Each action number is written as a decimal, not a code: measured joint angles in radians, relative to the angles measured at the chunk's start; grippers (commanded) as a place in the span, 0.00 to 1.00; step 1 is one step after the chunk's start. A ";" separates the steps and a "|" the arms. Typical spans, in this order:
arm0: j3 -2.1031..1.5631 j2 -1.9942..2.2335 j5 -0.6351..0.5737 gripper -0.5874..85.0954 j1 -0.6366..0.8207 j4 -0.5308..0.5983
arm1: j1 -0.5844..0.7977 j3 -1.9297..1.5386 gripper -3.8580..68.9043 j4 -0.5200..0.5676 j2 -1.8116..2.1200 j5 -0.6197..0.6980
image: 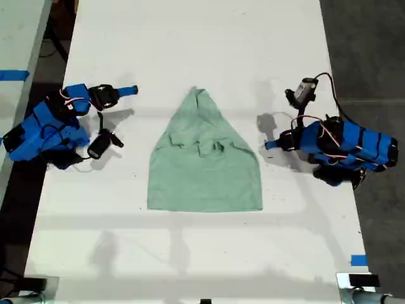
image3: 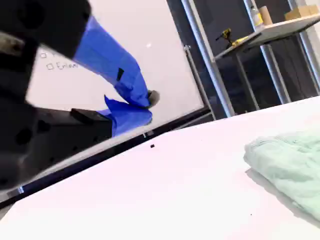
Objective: Fold t shirt
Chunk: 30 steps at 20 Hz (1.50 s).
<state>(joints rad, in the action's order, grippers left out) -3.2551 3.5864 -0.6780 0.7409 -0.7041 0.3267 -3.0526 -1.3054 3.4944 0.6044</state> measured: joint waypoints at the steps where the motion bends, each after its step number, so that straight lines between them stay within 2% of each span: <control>1: 0.000 0.000 0.003 0.00 0.002 -0.002 | -0.006 0.000 0.04 0.002 0.000 0.002; 2: 0.000 0.000 0.011 0.00 0.008 -0.006 | -0.058 0.005 0.04 0.046 0.000 0.048; 4: 0.000 0.000 0.015 0.00 0.006 -0.009 | -0.216 0.015 0.04 0.140 0.000 0.272; 5: 0.000 0.000 0.015 0.00 0.009 -0.009 | -0.235 0.028 0.04 0.149 0.002 0.314; 7: 0.000 0.000 0.015 0.00 0.014 -0.009 | -0.236 0.046 0.04 0.149 0.000 0.305; 10: 0.000 0.000 0.015 0.00 0.015 -0.009 | -0.232 0.155 0.04 0.055 -0.011 0.129; 12: 0.000 0.000 0.015 0.00 0.015 -0.009 | -0.324 0.178 0.04 0.034 -0.040 -0.058; 14: 0.000 0.000 0.015 0.00 0.015 -0.009 | -0.405 0.207 0.04 0.089 -0.127 -0.207; 16: 0.000 0.000 0.015 0.00 0.015 -0.009 | -0.465 0.293 0.03 0.204 -0.391 -0.298; 17: 0.000 0.000 0.015 0.00 0.015 -0.009 | -0.489 0.370 0.03 0.225 -0.543 -0.347; 20: 0.000 0.000 0.018 0.00 0.015 -0.009 | -0.497 0.589 0.03 0.173 -0.910 -0.575; 25: 0.000 0.000 0.018 0.00 0.015 -0.009 | -0.506 0.629 0.03 0.153 -1.108 -0.776; 28: 0.000 0.000 0.018 0.00 0.015 -0.009 | -0.506 0.753 0.04 0.106 -1.336 -0.805; 29: 0.000 0.000 0.018 0.00 0.015 -0.009 | -0.506 0.764 0.26 0.120 -1.378 -0.795; 30: 0.000 0.000 0.018 0.00 0.015 -0.009 | -0.506 0.764 0.42 0.133 -1.387 -0.790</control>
<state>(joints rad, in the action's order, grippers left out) -3.2551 3.5864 -0.6596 0.7563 -0.7133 -0.1795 -2.2887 -1.1720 2.1077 -0.1856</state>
